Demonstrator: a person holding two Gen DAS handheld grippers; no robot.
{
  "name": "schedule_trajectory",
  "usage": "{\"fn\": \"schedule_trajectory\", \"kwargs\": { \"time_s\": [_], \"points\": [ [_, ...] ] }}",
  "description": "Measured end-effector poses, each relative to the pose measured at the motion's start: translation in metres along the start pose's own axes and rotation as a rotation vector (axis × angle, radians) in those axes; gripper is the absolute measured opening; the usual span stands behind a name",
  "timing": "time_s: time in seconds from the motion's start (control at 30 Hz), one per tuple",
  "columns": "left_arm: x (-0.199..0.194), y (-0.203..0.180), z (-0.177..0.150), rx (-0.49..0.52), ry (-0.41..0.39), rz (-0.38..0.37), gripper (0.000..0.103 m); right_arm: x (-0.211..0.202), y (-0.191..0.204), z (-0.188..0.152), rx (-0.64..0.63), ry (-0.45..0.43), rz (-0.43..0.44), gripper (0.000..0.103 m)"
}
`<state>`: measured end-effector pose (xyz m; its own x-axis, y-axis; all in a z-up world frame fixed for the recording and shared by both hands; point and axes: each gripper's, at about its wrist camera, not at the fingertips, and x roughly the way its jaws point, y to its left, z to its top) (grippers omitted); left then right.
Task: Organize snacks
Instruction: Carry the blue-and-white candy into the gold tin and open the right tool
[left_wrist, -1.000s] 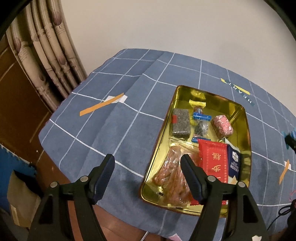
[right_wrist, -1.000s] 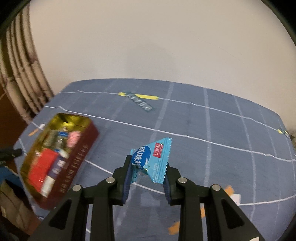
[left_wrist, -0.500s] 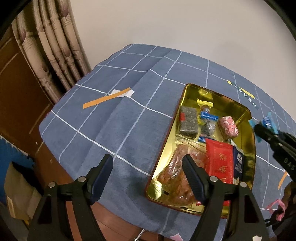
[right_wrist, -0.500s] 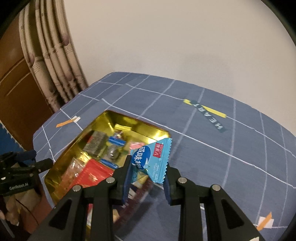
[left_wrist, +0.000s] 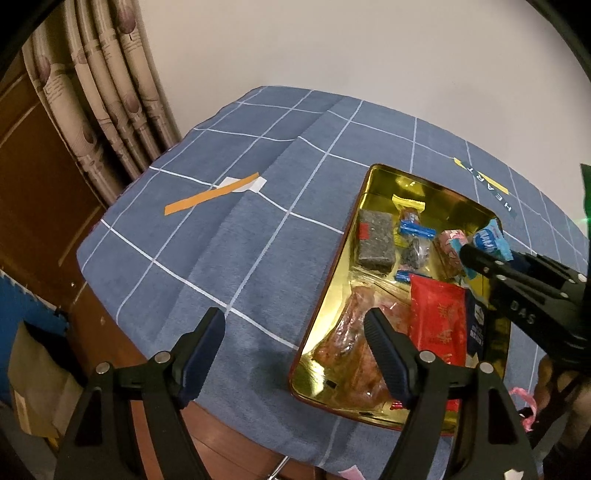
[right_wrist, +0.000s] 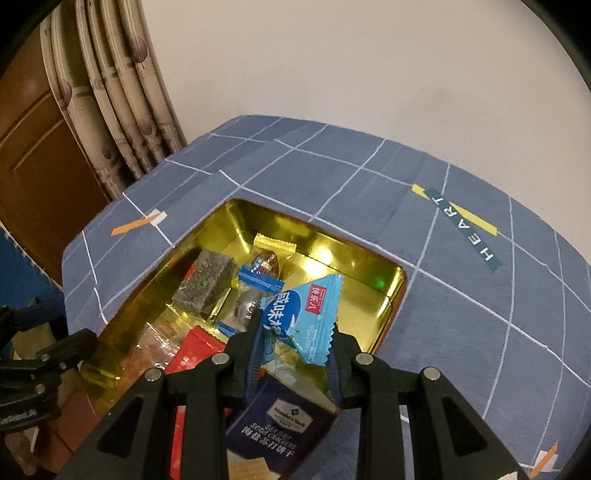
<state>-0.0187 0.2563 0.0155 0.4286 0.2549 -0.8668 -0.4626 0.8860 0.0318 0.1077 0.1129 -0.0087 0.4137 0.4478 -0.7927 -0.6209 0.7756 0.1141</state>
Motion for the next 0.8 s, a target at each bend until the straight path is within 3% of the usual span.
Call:
{"fn": "schedule_trajectory", "kwargs": {
  "time_s": [0.43,0.8],
  "points": [
    [0.001,-0.004,-0.001,0.014,0.003,-0.003,0.076,0.011,0.002,0.0,0.034,0.005,-0.014,0.032],
    [-0.002,-0.011,-0.002,0.041,-0.013,0.009,0.078,-0.014,-0.002,-0.002,0.087,-0.035,-0.033,0.052]
  ]
}}
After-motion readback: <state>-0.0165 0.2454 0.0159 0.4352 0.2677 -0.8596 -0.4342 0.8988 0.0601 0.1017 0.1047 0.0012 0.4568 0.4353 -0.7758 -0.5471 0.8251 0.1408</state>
